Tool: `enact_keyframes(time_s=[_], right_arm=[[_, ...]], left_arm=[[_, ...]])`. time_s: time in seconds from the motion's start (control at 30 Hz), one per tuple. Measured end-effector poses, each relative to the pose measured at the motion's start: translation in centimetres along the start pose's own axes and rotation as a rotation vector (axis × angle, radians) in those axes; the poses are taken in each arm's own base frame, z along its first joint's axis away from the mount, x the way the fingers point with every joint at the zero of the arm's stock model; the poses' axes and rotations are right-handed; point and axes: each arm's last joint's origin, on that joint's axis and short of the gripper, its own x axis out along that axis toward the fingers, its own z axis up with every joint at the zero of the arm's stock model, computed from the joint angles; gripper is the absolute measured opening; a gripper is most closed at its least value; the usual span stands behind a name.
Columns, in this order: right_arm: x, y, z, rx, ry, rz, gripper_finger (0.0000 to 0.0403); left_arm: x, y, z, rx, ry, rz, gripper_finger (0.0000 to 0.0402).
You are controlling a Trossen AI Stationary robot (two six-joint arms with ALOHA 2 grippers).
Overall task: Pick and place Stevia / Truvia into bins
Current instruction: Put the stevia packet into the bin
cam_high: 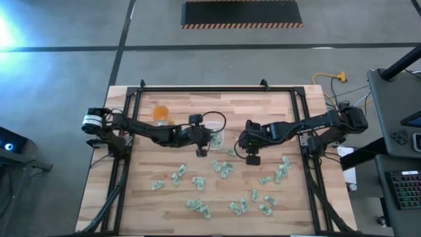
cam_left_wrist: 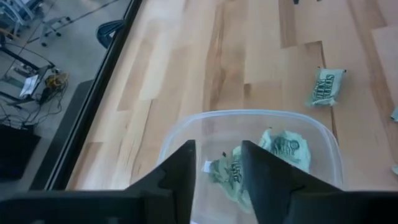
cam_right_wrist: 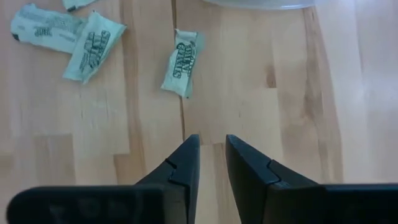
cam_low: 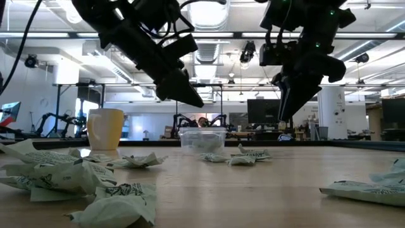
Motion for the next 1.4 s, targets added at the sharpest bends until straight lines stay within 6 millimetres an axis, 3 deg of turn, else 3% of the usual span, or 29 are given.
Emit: enact_keyframes(time_s=[0.37, 0.7, 1.1, 1.4], right_arm=[[2.3, 0.7, -0.6, -0.071, -0.25, 0.166, 0.0076], [3.5, 0.6, -1.5, -0.079, -0.475, 0.127, 0.0106], [5.3, 0.3, -1.8, -0.038, -0.449, 0.094, 0.0151], [7.9, 0.5, -0.8, -0.061, -0.365, 0.085, 0.0156]], left_arm=[[-3.0, -1.0, 0.3, -0.037, 0.06, -0.066, 0.014], [-6.7, -2.6, 0.1, -0.101, 0.104, -0.146, 0.014], [-10.1, -6.8, -0.1, -0.061, 0.08, -0.291, 0.014], [-11.7, -6.6, 0.4, -0.068, 0.034, -0.313, 0.014]])
